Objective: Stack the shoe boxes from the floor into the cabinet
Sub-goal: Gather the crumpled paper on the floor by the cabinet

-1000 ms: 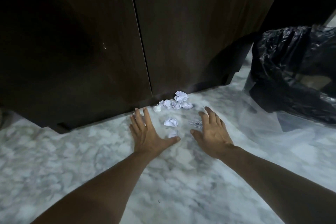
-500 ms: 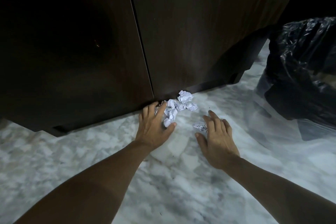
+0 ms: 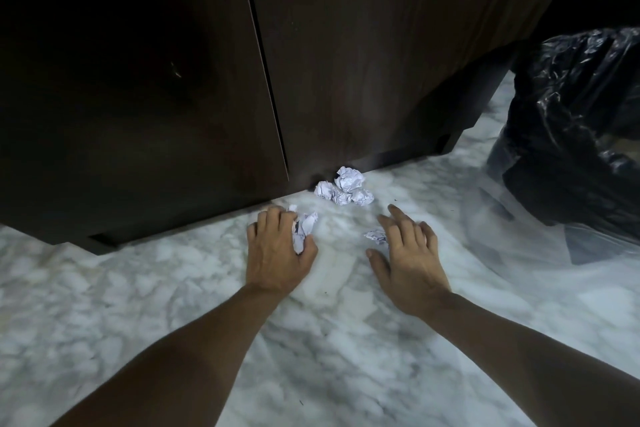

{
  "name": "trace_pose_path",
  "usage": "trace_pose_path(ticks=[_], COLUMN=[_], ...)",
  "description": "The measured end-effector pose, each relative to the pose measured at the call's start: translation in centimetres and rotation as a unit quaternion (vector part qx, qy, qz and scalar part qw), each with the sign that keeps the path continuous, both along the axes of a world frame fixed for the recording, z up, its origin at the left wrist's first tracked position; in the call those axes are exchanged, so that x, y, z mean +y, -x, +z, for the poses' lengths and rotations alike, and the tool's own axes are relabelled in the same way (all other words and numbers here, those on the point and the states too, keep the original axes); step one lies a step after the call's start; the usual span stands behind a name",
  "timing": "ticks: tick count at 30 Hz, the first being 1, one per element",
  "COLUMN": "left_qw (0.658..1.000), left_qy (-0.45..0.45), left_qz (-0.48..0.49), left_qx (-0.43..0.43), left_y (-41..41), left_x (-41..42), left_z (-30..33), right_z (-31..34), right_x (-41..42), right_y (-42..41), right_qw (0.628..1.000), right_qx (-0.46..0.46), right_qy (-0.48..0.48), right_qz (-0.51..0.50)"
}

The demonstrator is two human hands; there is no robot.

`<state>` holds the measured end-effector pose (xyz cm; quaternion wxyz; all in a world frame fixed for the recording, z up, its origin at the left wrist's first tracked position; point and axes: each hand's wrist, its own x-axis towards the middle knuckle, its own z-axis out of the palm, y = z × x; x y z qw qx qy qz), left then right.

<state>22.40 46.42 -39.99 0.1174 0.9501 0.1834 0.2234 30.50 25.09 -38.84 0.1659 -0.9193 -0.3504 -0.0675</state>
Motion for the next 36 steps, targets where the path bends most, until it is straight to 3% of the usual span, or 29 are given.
trace_pose_path(ticks=[8,17,24,36], left_qw=[0.999,0.997,0.993,0.992], left_qy=[0.019,0.010,0.006,0.020], left_qz=[-0.016,-0.047,-0.082,-0.124], left_qx=[0.024,0.062,0.084,0.028], left_y=[0.6,-0.1,-0.1,0.0], left_x=[-0.1,0.4,0.3,0.4], left_z=[0.0,0.1,0.3,0.2], right_z=[1.9,1.5,1.4,1.4], right_x=[4.0,7.9,7.9,7.4], right_y=[-2.5,-5.5,-6.2,-5.2], right_qw=[0.997,0.995,0.998,0.998], right_qx=[0.070,0.036,0.042,0.025], right_qy=[0.009,0.080,0.026,0.025], right_qz=[0.031,0.049,0.037,0.057])
